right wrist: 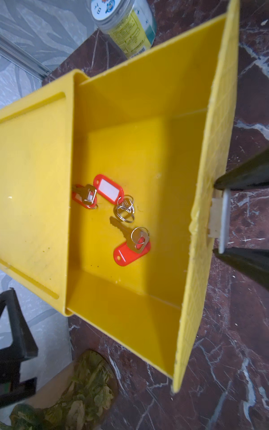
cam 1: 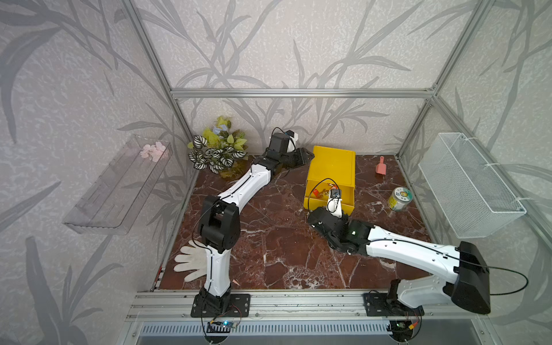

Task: Take the keys out of the drawer
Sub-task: Open the drawer in the storage box.

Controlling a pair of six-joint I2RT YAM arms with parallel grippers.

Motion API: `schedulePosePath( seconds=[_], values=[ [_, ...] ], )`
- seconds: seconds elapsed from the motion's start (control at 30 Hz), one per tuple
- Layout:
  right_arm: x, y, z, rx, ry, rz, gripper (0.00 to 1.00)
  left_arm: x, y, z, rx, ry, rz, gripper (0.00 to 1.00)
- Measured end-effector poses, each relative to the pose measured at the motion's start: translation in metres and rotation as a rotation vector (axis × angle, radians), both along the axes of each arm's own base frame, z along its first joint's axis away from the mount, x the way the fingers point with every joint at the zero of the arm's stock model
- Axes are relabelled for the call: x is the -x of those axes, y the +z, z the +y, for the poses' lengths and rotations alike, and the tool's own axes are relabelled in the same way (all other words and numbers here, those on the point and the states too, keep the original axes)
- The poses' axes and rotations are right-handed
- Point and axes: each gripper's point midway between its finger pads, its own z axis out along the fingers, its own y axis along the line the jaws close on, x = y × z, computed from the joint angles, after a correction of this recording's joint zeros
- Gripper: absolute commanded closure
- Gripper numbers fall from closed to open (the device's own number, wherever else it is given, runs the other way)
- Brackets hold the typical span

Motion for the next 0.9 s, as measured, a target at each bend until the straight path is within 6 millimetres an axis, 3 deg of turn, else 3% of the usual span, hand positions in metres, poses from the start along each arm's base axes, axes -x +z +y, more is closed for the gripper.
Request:
schedulePosePath(
  seconds=[0.37, 0.57, 0.9],
  values=[
    [0.025, -0.006, -0.001, 0.015, -0.003, 0.023, 0.61, 0.006, 0.015, 0.003, 0.016, 0.002, -0.020, 0.49],
    [0.030, -0.003, -0.002, 0.000, 0.001, 0.024, 0.36, 0.006, 0.016, 0.002, 0.019, 0.003, -0.021, 0.49],
    [0.044, 0.009, -0.005, -0.057, 0.049, 0.090, 0.33, 0.008, 0.013, 0.005, -0.005, 0.006, -0.018, 0.49]
  ],
)
